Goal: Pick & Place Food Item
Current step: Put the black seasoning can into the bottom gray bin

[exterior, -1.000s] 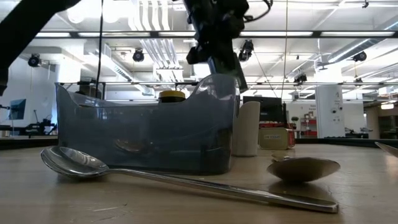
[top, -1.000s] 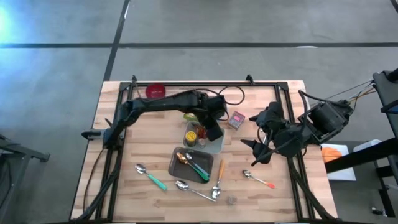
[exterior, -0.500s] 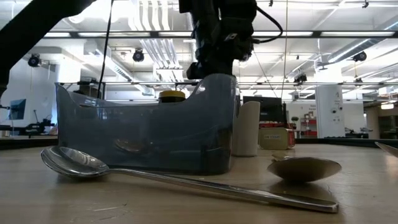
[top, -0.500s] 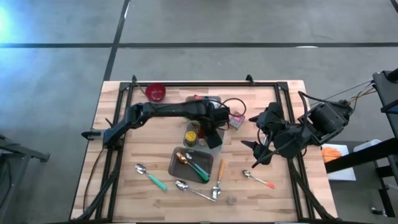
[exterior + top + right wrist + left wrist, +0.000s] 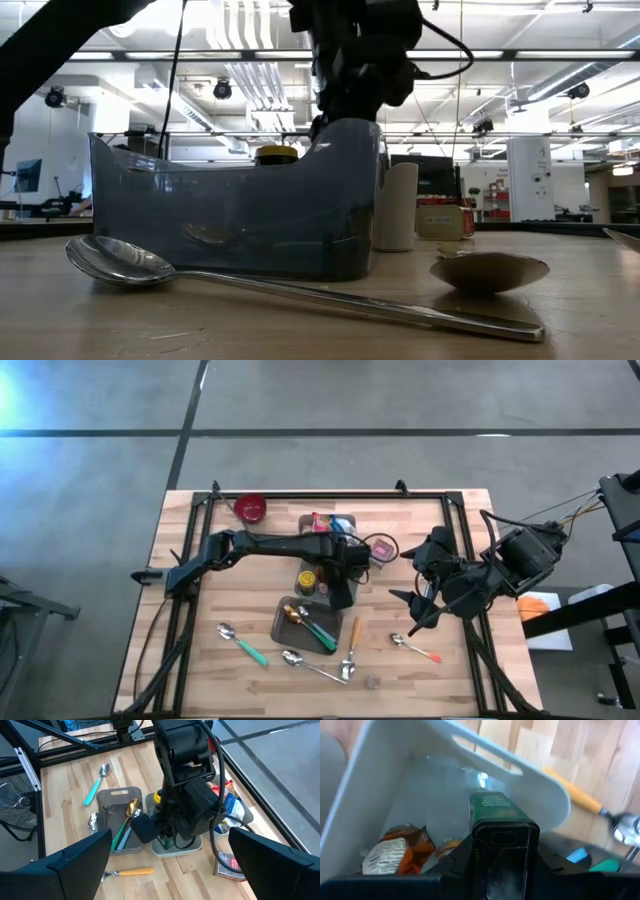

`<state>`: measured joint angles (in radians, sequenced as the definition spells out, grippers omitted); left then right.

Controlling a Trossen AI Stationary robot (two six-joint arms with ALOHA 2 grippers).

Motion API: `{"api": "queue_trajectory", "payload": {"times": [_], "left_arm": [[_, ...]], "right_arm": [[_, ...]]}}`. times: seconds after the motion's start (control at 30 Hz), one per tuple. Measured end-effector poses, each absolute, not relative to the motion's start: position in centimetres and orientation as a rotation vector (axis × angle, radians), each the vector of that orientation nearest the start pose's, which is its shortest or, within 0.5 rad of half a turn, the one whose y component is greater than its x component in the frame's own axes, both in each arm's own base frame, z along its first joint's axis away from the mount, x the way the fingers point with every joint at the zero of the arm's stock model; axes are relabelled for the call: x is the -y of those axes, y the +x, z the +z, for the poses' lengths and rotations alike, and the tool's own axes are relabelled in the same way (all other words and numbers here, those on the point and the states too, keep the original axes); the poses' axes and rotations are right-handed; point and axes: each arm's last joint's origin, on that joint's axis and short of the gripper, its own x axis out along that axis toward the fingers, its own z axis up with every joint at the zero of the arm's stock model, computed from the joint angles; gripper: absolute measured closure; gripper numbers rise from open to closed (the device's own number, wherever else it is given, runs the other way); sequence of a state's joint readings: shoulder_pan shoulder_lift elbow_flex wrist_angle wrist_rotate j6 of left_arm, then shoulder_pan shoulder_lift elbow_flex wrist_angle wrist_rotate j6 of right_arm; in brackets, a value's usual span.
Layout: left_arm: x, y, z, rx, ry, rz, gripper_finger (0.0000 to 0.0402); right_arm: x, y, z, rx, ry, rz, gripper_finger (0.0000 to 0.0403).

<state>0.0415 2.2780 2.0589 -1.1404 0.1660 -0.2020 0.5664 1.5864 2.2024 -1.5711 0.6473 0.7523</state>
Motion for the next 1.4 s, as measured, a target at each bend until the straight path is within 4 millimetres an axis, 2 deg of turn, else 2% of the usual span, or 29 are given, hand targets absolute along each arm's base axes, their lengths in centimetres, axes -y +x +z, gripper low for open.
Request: {"api": "queue_trajectory", "payload": {"times": [0.3, 0.63, 0.7, 0.87, 0.97, 1.13, 1.4], "left_arm": [[-1.2, 45.0, 18.4, -1.486, -0.268, -0.002, 0.0291], [-0.6, 44.5, 18.4, -1.501, -0.180, -0.077, 0.0291], [-0.6, 44.5, 18.5, -1.501, -0.180, -0.078, 0.0264], [-0.3, 44.3, 18.5, -1.517, -0.178, -0.081, 0.0148], [-0.3, 44.2, 18.5, -1.527, -0.178, -0.080, 0.0105], [-0.3, 44.1, 18.5, -1.531, -0.186, -0.071, 0.0075], [-0.3, 44.1, 18.6, -1.537, -0.188, -0.072, 0.0071]], "right_arm": [[-12.0, 21.1, 48.4, -0.696, 0.161, -0.332, 0.0004], [-12.1, 21.0, 48.3, -0.697, 0.158, -0.328, 0.0004], [-12.1, 21.1, 48.3, -0.699, 0.156, -0.328, 0.0004], [-12.1, 21.1, 48.2, -0.702, 0.153, -0.329, 0.0004], [-12.2, 21.1, 48.1, -0.704, 0.151, -0.330, 0.0004], [-12.2, 21.2, 47.9, -0.711, 0.145, -0.332, 0.0004], [-12.5, 21.6, 47.1, -0.741, 0.122, -0.339, 0.0004]]}}
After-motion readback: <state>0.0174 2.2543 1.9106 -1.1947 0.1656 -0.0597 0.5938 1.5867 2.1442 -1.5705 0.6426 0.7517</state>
